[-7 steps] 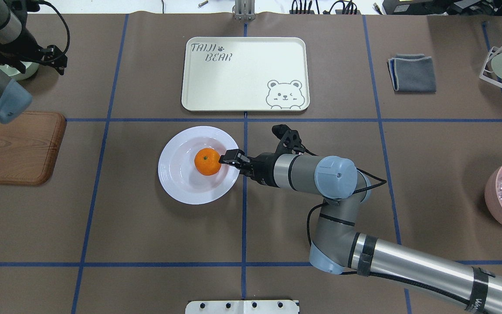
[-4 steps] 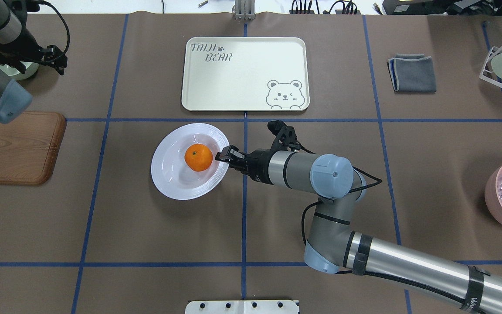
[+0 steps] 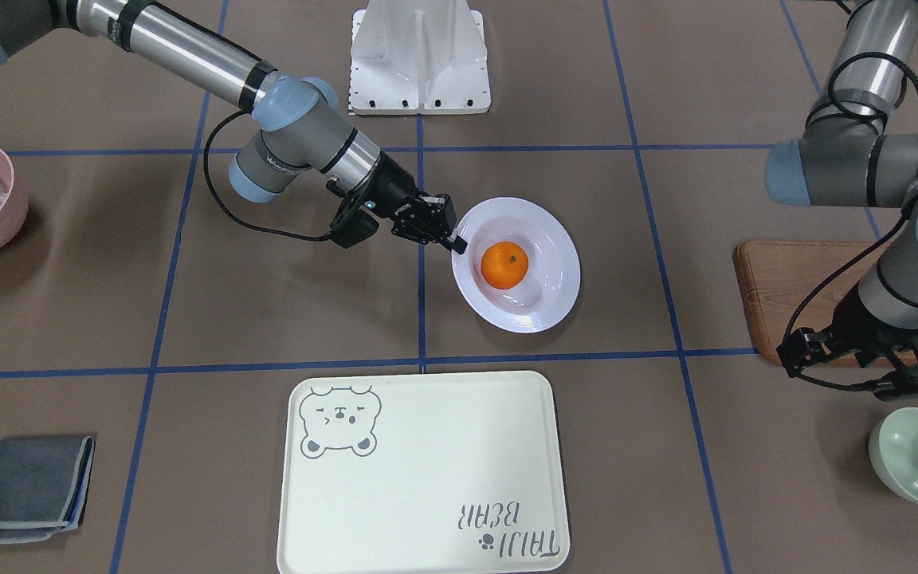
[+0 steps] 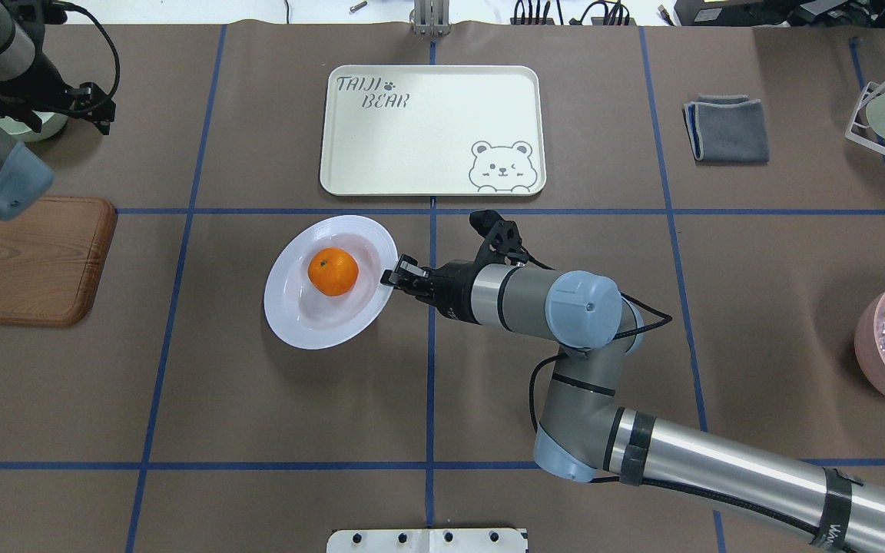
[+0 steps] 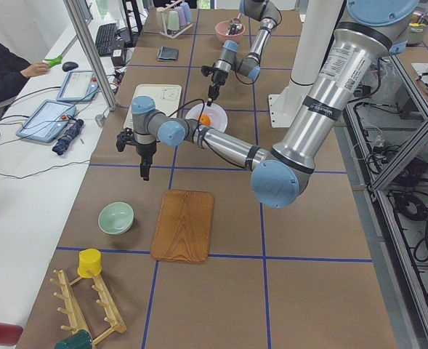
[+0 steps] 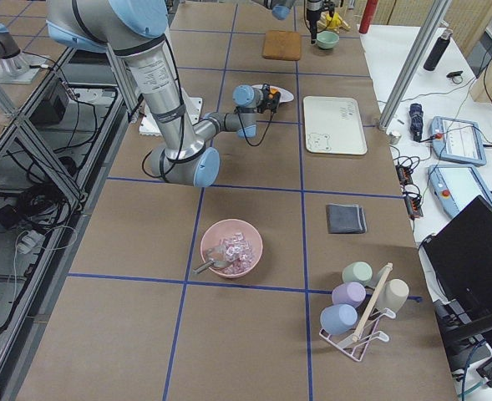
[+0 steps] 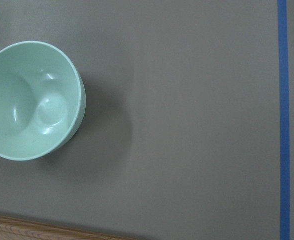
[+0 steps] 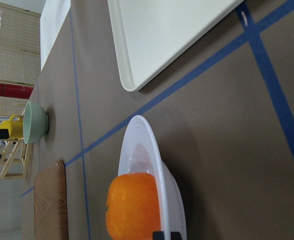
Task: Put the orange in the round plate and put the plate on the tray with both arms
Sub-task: 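Lift the plate with the right gripper and carry it onto the cream tray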
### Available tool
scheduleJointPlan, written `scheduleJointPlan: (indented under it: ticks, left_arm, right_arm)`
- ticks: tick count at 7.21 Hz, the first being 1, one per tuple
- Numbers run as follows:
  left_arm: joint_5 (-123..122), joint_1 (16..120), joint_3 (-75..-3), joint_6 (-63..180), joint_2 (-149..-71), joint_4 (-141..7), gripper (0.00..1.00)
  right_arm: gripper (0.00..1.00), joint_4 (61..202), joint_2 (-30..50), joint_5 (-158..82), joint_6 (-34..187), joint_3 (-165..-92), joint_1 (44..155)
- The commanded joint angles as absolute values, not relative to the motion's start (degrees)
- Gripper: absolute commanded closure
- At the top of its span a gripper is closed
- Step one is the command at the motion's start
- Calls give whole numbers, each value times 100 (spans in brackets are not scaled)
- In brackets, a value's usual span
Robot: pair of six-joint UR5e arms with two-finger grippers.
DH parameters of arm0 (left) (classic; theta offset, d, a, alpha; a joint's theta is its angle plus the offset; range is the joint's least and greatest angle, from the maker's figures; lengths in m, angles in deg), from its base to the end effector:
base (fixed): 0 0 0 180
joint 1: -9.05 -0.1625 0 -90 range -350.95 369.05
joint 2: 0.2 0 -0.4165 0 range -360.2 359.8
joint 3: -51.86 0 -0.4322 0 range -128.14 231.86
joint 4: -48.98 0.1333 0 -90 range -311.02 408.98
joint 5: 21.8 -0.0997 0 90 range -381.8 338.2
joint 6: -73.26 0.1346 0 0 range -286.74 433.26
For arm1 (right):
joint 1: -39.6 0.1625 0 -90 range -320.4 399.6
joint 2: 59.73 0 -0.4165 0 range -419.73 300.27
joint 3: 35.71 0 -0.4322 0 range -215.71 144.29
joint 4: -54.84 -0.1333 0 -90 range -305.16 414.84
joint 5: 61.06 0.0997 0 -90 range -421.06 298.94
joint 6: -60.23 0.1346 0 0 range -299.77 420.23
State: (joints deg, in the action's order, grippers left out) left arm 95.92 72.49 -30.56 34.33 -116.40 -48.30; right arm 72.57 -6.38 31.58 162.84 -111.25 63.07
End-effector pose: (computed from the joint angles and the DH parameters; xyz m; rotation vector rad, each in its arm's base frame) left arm 0.2655 -0.6892 0.4618 0.1155 0.6395 -0.0989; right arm -0.6604 -0.4253 0.2236 0.1224 -1.6626 0.4410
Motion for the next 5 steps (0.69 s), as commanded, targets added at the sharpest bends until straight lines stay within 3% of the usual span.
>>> scheduleJointPlan:
  ticks: [1, 5]
  left_arm:
    - [9554, 7250, -3066, 3432, -11630, -4823, 1]
    - [9509, 7242, -3023, 3432, -11630, -4823, 1]
  right_arm:
    - [100, 7250, -699, 3062, 16340, -11260, 6316]
    - [100, 7207, -822, 2842, 16824, -11560, 6526]
